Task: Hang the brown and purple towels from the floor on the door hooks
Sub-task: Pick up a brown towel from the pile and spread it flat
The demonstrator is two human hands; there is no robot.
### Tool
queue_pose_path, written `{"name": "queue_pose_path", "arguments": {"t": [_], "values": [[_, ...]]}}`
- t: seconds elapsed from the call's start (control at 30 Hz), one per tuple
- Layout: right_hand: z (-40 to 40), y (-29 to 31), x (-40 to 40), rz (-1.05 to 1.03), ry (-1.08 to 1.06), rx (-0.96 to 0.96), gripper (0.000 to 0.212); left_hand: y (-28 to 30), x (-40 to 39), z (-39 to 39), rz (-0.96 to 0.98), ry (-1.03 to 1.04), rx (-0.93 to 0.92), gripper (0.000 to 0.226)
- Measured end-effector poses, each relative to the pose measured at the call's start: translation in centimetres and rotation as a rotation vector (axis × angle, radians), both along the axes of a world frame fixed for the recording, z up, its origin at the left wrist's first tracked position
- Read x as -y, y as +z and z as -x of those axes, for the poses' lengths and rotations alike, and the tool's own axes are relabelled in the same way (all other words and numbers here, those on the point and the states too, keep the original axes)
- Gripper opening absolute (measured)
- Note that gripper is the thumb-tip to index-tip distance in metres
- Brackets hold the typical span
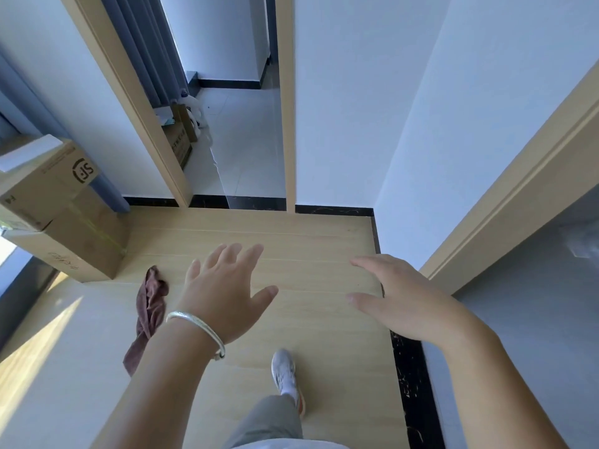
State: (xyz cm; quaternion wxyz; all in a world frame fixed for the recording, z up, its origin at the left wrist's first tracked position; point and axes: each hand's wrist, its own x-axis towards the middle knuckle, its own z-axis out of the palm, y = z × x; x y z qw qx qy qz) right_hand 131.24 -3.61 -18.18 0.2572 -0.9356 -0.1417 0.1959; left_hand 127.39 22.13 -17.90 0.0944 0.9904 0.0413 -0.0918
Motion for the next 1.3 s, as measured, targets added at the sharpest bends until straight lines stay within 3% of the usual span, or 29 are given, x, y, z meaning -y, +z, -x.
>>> {"name": "queue_pose_path", "arguments": {"t": [0.63,0.97,1.3], "values": [[-31.9,2.0,-8.8,0.054,0.057,0.091,0.063,-0.6,-8.8,-30.4,0.114,0.101,0.147,0.072],[-41.8,0.5,-20.8,-0.033,0.281,0.086,0.071,-3.0,-17.9,-32.7,0.129,0.408,0.113,0.073],[-53.2,-2.4,-37.5,-0.059,0.723,0.052,0.076,-4.6,-26.8,-33.8,0.1,0.857,0.105,0.067]]}}
